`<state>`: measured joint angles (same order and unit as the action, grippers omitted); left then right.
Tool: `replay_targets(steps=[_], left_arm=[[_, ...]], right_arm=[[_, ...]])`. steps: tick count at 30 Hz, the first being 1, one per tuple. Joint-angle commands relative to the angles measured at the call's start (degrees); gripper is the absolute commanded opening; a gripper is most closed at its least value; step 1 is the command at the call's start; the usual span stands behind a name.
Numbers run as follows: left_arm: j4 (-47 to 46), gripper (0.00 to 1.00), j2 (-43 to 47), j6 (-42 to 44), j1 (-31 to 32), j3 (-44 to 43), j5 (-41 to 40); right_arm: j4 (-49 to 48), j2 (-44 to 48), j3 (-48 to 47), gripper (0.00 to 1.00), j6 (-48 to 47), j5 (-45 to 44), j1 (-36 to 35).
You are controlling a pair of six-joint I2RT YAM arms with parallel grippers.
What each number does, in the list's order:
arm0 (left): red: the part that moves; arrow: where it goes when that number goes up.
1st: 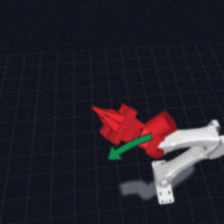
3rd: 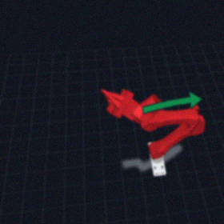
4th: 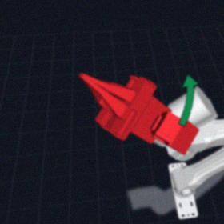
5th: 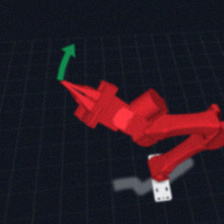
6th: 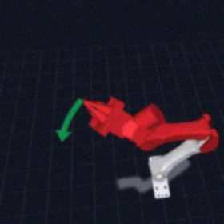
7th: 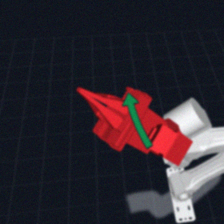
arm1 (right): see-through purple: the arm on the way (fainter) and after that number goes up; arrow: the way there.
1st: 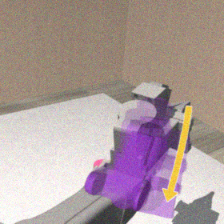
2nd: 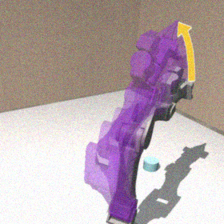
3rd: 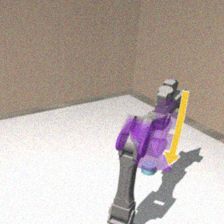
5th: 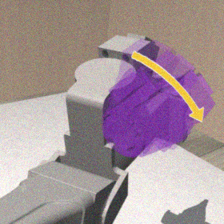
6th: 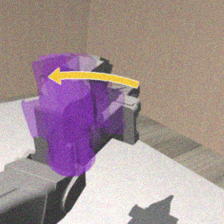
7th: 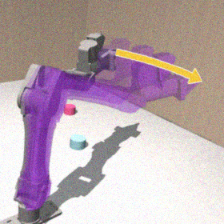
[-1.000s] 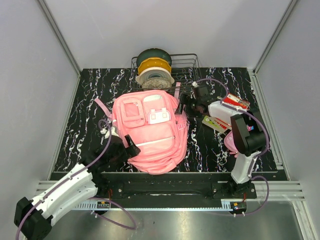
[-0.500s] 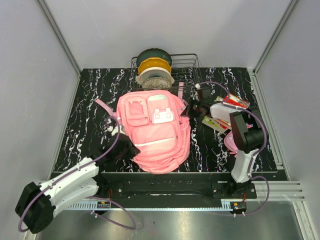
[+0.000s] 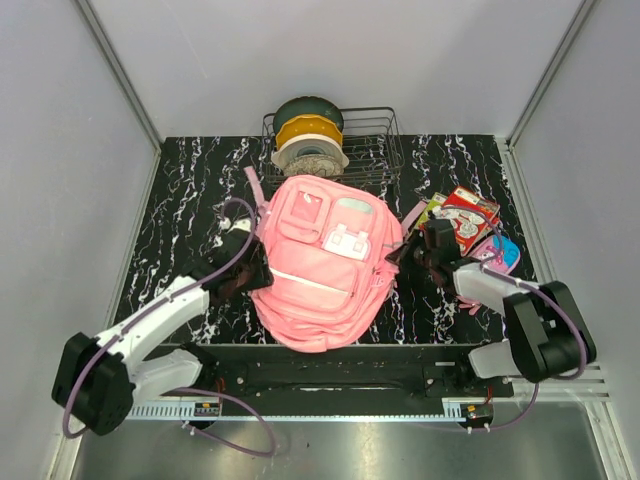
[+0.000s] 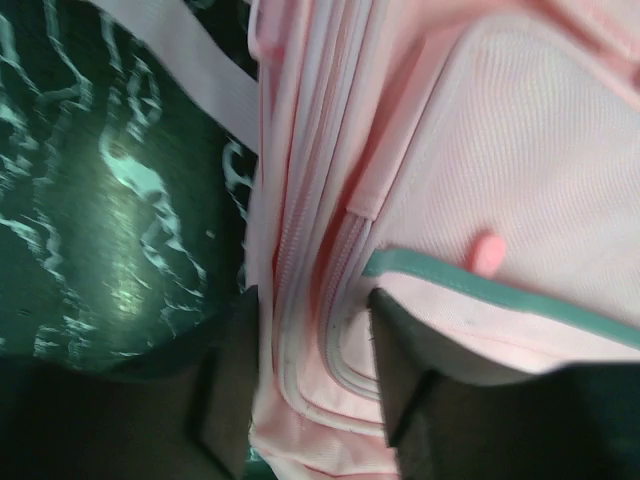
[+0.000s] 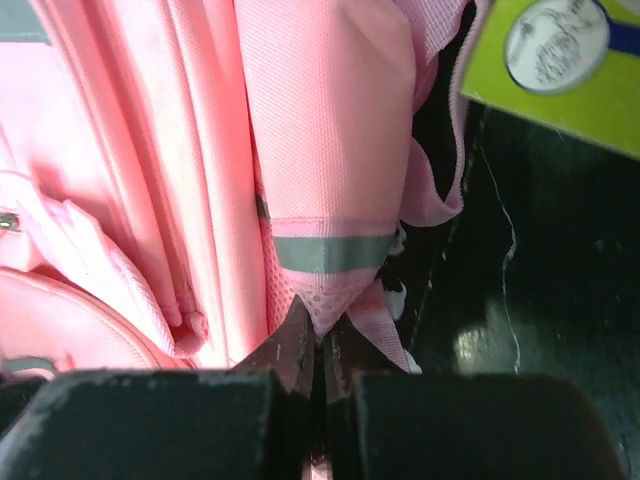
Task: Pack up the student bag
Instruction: Adjust the student bag at the center of the board.
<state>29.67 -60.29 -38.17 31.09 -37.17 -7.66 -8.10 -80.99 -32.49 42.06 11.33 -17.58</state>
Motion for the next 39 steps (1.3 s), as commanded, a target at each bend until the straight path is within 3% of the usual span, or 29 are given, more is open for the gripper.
replay_targets(steps=[1,4,10,15,20,25,26,30,31,33,34,37,39], left_arm=[[-8.31,0.65,-3.77,5.21,-4.98,-5.02,-4.3],[-8.75,0.84,-4.31,5.74,-5.16,-5.98,-1.84],[-4.98,0.99,4.64,0.92,-5.08,-1.16,-0.78],[-4.88,0.99,15.98,-10.83,-2.71,11.05,4.14],[-5.59,0.99,23.36,-20.44,3.26,19.49,1.25],[-11.02,0.99,23.65,-27.03,7.05,23.36,0.82],[-12.34,0.96,22.95,-27.13,7.84,23.89,0.54],[-14.55,0.56,16.9,-23.02,7.84,20.22,-2.44],[-14.47,0.4,16.09,-21.69,7.84,18.99,-4.1],[-13.42,0.29,13.81,-18.01,7.67,14.6,-6.21],[-12.19,0.17,11.45,-16.86,6.8,13.1,-7.79],[-10.52,0.0,8.97,-12.2,2.68,8.52,-7.81],[-9.37,0.0,8.88,-8.77,-0.23,6.76,-7.81]], right_arm=[[-2.01,6.89,3.74,0.0,5.83,-2.88,-0.79],[-3.33,8.83,6.38,0.0,10.65,-5.6,-1.22],[-7.37,7.26,7.88,0.0,19.98,-17.03,-6.67],[-9.74,5.23,7.35,0.0,24.47,-21.52,-6.67],[-10.18,4.27,5.78,0.0,24.3,-22.06,-6.76],[-12.46,1.28,5.42,0.0,23.42,-17.59,-6.85],[-13.86,1.19,5.68,0.0,23.24,-17.05,-6.94],[-15.28,3.2,7.53,0.0,20.87,-14.5,-6.94],[-14.76,5.03,8.14,0.0,19.56,-13.89,-6.85],[-11.86,7.15,8.58,0.0,18.15,-13.36,-6.85],[-10.81,9.25,9.19,0.0,16.58,-13.18,-6.94],[-7.99,12.25,9.81,0.0,12.89,-11.51,-6.85],[-6.76,12.52,9.55,0.0,10.86,-7.67,-6.94]])
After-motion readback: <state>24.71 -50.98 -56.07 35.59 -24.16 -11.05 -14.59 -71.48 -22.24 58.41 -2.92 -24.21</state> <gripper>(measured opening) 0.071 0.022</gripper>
